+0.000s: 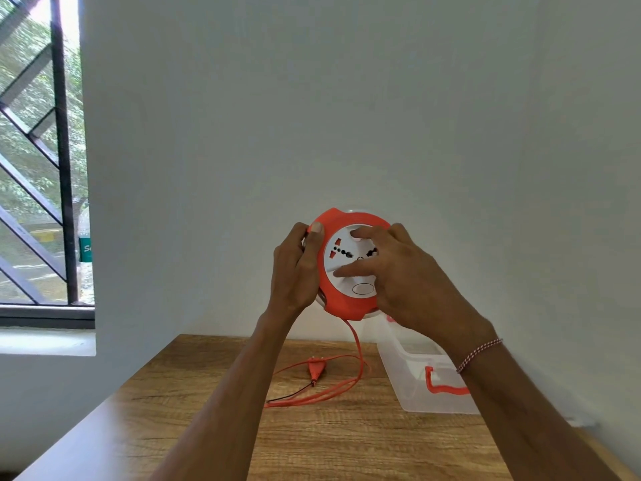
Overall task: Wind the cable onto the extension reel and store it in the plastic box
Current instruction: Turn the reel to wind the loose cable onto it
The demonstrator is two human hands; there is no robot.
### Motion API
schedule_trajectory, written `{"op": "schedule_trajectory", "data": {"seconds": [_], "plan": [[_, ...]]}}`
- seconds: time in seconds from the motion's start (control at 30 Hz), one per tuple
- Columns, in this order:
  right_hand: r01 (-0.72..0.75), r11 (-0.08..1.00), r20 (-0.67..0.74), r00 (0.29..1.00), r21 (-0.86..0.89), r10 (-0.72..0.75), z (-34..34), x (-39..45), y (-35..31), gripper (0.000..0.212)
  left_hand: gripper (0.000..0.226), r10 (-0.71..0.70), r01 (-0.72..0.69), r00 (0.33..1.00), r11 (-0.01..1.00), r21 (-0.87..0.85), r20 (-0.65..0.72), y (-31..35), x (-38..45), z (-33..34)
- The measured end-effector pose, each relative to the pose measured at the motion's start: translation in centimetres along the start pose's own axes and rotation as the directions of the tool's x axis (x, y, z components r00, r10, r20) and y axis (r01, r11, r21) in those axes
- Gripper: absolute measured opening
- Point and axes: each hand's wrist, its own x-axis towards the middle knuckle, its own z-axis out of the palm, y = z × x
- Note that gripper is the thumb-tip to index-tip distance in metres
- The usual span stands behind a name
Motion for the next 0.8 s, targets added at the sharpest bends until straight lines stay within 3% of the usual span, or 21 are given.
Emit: {"op": "schedule_trajectory", "data": {"seconds": [0.17,0.57,0.8], "plan": [[-0.015,0.992,-0.006,1.000,-0.124,0.015,0.1,-0.2,-0.6,0.060,0.035,0.015,-0.015,1.000,1.000,0.010,0.008,0.0,0.0,0.0],[-0.198,0.977,-0.194,0.958,0.082,0.211,1.8,-0.1,-0.3,0.067,0.038,0.022,-0.022,1.000,1.000,0.019,0.008,-0.1,0.1,0.1],[-0.168,0.984,-0.197,0.965,0.051,0.175,1.3,-0.1,-0.2,0.068,0.040,0.017,-0.017,1.000,0.999,0.027,0.000,-0.2,0.2,0.0]]}}
